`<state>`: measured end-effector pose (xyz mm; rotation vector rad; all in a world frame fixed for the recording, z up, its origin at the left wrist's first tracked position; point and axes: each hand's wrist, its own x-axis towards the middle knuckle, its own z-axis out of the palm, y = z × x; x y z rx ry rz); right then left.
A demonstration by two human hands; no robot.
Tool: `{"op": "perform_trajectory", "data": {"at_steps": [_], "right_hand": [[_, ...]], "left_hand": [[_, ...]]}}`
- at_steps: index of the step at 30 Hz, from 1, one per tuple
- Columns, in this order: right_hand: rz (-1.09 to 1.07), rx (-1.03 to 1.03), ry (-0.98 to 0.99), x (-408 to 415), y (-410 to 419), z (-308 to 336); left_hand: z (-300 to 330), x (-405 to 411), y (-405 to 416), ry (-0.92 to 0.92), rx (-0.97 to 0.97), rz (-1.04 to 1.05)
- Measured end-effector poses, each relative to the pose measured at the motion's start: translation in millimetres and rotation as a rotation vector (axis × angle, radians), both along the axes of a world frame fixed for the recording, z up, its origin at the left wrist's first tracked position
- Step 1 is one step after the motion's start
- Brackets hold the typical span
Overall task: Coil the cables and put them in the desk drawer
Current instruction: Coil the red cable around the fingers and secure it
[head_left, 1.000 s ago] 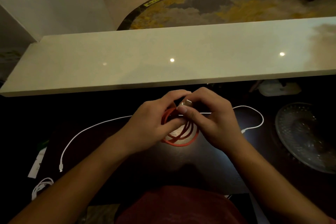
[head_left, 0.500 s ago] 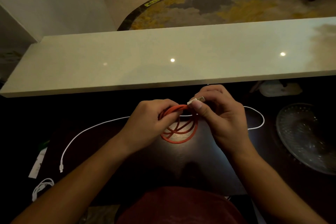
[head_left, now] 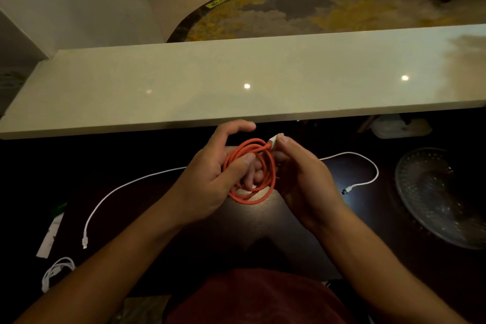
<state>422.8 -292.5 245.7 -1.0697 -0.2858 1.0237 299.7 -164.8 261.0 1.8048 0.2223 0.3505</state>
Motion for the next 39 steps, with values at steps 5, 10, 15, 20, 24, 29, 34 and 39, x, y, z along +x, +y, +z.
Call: {"op": "perform_trajectory", "data": {"at_steps": [5,10,15,20,24,29,34,39], "right_hand": [[0.008,0.021,0.011,3.0,3.3,-0.3],[0.014,0.058,-0.047,4.9,3.2,1.5],[0.006,0.070,-0.121,4.1,1.8,1.5],[0.073,0.062,-0.220,7.2,1.9,-2.5],[0.098,0.060,-0.246,10.1,1.6,-6.9],[0.028,0.031,-0.448,10.5,-0.3,-10.8],[0.013,-0.051,-0.249,10.8,3.9,-16.2],[0.419,-0.075,-0.366,-14.8,3.5,-25.9]], "left_hand": [[4.8,-1.1,5.2,0.020,0.234,0.045],[3.0,-1.5,9.2,-0.004,-0.015,0.102],[4.7,-2.0,6.9,-0.056,-0.042,0.125],[7.3,-2.0,5.1,-0.072,-0.007,0.188],[6.2,-1.6,4.8,-0.081,0.017,0.233],[1.7,1.1,6.1,-0.100,-0.006,0.295],[0.3,9.2,10.5,-0.165,-0.268,0.508],[-2.9,13.1,8.3,-0.165,-0.429,0.536]]}}
